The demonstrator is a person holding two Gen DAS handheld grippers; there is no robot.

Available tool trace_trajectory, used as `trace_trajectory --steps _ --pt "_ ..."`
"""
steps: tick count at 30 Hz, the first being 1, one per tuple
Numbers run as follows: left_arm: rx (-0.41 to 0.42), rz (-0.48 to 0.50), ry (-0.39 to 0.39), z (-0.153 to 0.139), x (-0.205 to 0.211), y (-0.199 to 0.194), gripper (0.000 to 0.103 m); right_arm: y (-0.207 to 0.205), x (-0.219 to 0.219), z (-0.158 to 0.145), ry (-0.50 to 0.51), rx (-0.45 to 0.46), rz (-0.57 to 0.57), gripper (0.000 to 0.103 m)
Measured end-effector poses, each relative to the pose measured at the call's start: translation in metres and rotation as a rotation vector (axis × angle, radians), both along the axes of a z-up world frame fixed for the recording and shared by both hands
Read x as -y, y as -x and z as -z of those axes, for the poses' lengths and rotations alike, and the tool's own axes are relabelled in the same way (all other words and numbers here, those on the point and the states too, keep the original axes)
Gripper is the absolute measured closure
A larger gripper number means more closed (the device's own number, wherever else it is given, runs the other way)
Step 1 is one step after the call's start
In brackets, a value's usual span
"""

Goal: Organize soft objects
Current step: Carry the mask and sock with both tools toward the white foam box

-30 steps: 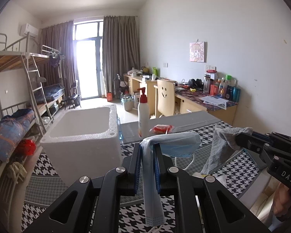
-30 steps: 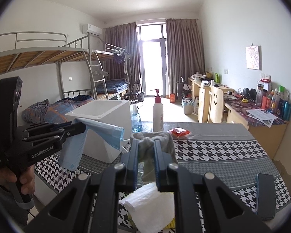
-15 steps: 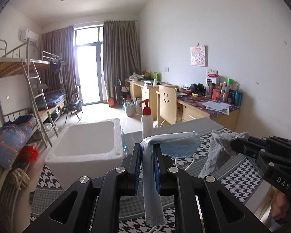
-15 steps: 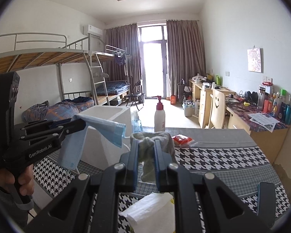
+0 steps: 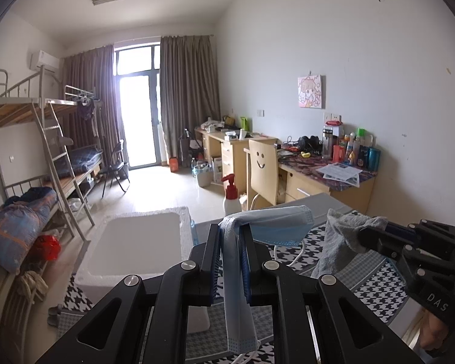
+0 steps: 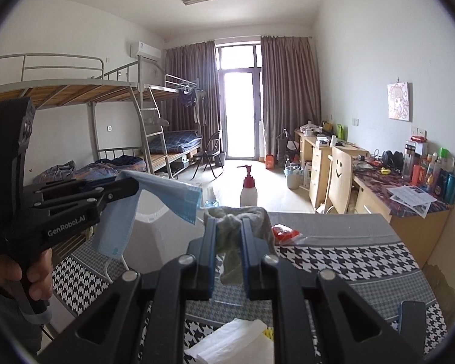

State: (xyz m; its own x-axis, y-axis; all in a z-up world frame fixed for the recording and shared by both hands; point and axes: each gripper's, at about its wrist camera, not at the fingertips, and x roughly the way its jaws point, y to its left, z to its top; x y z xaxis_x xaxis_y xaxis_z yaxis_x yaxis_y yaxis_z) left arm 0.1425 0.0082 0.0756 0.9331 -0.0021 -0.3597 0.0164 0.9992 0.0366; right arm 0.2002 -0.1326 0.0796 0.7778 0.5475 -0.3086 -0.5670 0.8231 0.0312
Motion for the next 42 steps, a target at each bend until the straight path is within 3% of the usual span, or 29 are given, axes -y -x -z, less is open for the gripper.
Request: trace_trajectory --steps 18,32,42 --pt "0.011 -0.065 -0.003 -0.021 -0.024 -0.024 0.089 -0.014 -0.015 -0.019 0.018 0.03 -0.037 0.086" --pt "0.01 -0.218 -0.008 -0.036 -0.063 -0.048 0.09 -0.025 -0.038 -0.035 0.048 0.045 -0.072 0.086" --pt "-0.067 -0.338 -0.003 -0.022 -0.1 -0.078 0.09 -0.033 -0.049 -0.041 0.046 0.038 -0.094 0.086"
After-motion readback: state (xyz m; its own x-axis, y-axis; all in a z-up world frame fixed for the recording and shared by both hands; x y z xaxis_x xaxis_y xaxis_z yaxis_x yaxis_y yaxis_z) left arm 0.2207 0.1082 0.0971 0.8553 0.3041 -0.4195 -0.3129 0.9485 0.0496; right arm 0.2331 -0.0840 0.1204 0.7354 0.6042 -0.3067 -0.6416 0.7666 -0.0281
